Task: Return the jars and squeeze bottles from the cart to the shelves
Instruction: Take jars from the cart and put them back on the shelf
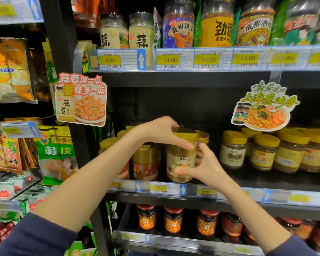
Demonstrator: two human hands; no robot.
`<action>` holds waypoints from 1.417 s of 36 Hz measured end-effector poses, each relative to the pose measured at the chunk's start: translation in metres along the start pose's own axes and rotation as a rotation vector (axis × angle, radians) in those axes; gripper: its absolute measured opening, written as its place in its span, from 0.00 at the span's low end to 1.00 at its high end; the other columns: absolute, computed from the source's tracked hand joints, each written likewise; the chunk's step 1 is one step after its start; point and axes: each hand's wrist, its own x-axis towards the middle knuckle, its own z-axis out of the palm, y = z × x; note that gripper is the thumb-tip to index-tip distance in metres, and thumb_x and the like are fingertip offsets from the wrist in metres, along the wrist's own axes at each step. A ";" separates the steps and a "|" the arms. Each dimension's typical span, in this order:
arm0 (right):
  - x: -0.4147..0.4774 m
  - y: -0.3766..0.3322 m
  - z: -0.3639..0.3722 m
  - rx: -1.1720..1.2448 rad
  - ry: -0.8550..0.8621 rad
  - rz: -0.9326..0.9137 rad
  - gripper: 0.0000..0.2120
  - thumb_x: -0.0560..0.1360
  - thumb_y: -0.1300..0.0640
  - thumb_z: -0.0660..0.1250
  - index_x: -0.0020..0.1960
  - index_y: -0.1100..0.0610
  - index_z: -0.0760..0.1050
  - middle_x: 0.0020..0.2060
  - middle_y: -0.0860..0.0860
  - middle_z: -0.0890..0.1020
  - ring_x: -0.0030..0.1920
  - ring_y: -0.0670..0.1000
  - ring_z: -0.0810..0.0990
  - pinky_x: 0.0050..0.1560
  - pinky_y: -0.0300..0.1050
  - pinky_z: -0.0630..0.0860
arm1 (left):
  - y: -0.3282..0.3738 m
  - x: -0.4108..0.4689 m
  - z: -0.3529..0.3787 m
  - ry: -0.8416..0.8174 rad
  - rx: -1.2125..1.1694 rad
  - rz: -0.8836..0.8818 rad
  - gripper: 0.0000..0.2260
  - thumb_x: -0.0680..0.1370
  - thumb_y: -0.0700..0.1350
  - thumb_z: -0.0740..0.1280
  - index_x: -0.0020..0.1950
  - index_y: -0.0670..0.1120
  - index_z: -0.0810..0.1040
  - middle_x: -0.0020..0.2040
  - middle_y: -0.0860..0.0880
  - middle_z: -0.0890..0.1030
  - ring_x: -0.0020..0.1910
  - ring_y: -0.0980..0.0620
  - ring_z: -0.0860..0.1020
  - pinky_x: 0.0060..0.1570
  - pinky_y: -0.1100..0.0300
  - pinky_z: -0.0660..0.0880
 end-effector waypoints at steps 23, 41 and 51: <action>-0.034 0.014 -0.018 -0.276 -0.073 -0.078 0.36 0.69 0.50 0.73 0.72 0.52 0.61 0.68 0.49 0.71 0.66 0.45 0.71 0.66 0.40 0.69 | -0.009 -0.001 0.003 0.060 -0.030 -0.069 0.38 0.65 0.61 0.73 0.69 0.44 0.69 0.67 0.47 0.74 0.64 0.49 0.73 0.54 0.61 0.72; -0.075 0.048 -0.012 -1.081 0.027 -0.372 0.32 0.59 0.40 0.76 0.58 0.54 0.78 0.51 0.46 0.84 0.53 0.46 0.82 0.59 0.45 0.72 | -0.014 -0.005 0.019 -0.057 0.106 -0.180 0.43 0.64 0.65 0.72 0.73 0.46 0.63 0.72 0.46 0.68 0.68 0.47 0.69 0.63 0.53 0.70; -0.077 0.056 -0.017 -1.077 0.001 -0.422 0.32 0.60 0.47 0.77 0.60 0.58 0.76 0.54 0.50 0.83 0.55 0.49 0.82 0.62 0.48 0.67 | -0.004 -0.021 0.015 -0.005 0.147 -0.128 0.44 0.68 0.62 0.71 0.76 0.44 0.56 0.75 0.46 0.61 0.73 0.48 0.62 0.69 0.55 0.61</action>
